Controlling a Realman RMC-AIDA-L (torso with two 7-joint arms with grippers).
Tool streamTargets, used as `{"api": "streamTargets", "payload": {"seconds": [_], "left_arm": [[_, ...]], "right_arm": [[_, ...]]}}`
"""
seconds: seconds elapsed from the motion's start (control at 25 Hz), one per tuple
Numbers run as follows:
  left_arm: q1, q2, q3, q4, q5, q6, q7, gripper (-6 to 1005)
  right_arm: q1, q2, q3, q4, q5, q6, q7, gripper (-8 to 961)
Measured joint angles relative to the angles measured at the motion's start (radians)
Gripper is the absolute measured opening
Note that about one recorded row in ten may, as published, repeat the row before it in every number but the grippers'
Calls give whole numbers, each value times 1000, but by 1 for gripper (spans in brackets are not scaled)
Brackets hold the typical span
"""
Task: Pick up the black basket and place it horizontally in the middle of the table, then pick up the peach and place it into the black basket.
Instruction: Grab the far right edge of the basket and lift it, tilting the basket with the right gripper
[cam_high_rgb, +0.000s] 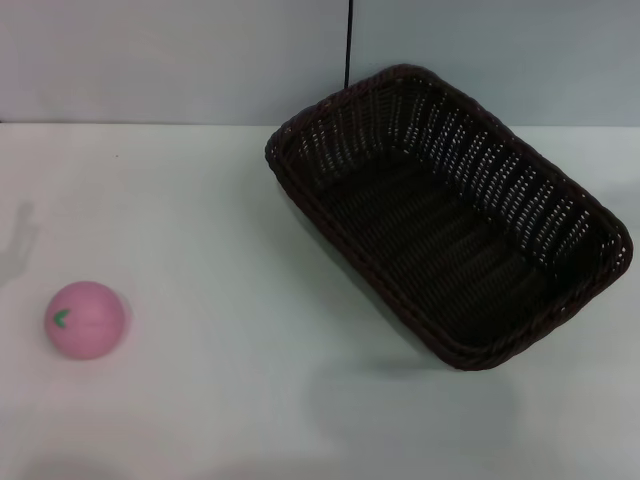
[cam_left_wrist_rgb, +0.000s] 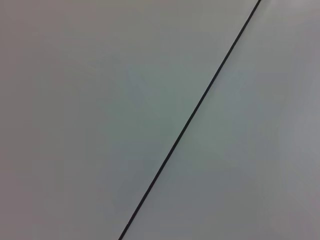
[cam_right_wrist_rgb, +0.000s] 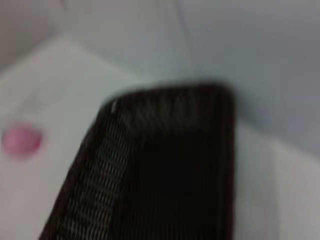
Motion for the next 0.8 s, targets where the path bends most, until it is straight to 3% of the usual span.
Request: {"api": "streamTargets", "payload": {"seconds": [0.24,0.48,0.64,0.8], "left_arm": [[4,-3,8,-3,0,-12,-1,771],[7,-2,9,-4,0,-6,-2,767],[7,-4,7,-6,0,5,-2,764],[5,-4,5,-6,0,5,-2,761]], "right_arm": [[12,30,-225,18,-13,126,66,623],[22,53,-240,49,-28,161,68,623],[23,109,-260,51,-108,208,69,622],[19,121,-261,68,-115,248,57,622]]}}
